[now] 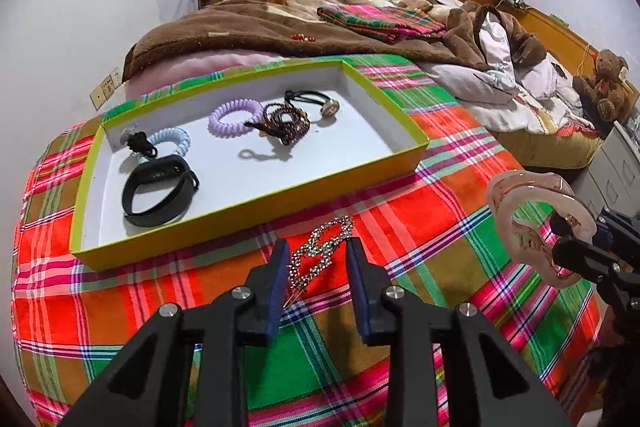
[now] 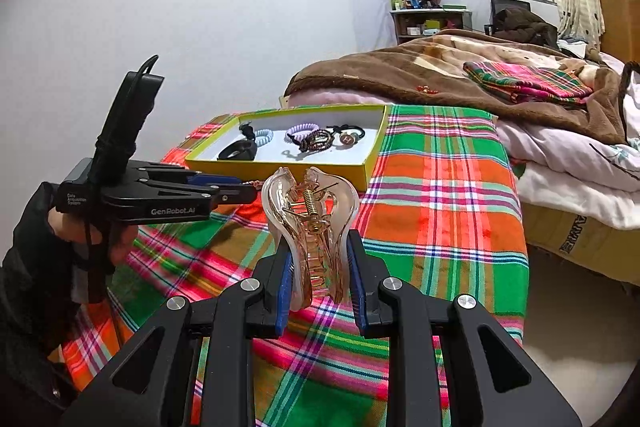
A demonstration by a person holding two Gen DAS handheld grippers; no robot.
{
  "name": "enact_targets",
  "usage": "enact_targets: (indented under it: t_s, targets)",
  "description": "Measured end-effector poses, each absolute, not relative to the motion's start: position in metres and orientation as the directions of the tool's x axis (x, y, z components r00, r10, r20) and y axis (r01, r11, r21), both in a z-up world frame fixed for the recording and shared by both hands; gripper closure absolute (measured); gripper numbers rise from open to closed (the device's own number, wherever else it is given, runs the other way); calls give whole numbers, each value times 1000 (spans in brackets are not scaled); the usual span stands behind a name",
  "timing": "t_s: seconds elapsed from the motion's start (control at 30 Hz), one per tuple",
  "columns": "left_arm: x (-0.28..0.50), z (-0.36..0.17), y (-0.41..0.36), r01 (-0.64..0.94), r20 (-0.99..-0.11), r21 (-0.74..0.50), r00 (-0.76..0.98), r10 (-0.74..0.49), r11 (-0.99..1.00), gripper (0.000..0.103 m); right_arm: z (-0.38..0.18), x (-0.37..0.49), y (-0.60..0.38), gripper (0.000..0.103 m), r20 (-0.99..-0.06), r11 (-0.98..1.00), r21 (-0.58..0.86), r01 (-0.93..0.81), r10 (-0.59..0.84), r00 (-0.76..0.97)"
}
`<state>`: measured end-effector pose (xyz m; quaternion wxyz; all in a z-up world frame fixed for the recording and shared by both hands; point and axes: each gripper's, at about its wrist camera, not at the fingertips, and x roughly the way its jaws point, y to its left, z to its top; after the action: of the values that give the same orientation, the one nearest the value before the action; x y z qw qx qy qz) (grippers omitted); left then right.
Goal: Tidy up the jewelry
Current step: 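Close the left gripper on the sparkly hair clip, then carry the sparkly clip and claw clip into the box with both grippers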
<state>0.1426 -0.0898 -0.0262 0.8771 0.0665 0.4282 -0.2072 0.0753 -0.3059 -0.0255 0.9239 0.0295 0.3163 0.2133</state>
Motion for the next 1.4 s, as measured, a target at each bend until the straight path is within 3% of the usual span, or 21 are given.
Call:
enact_targets:
  t_s: [0.73,1.4]
  targets:
    - [190,24,-56,352,-723,-60,629,-284,934,73,10,133,-285,78,-564,941,132,-312,330,757]
    - [254,-6,-50,280,-759,-99,599,-254,955,73,-14,206,-250,78,-630,978,127,-163,207,749]
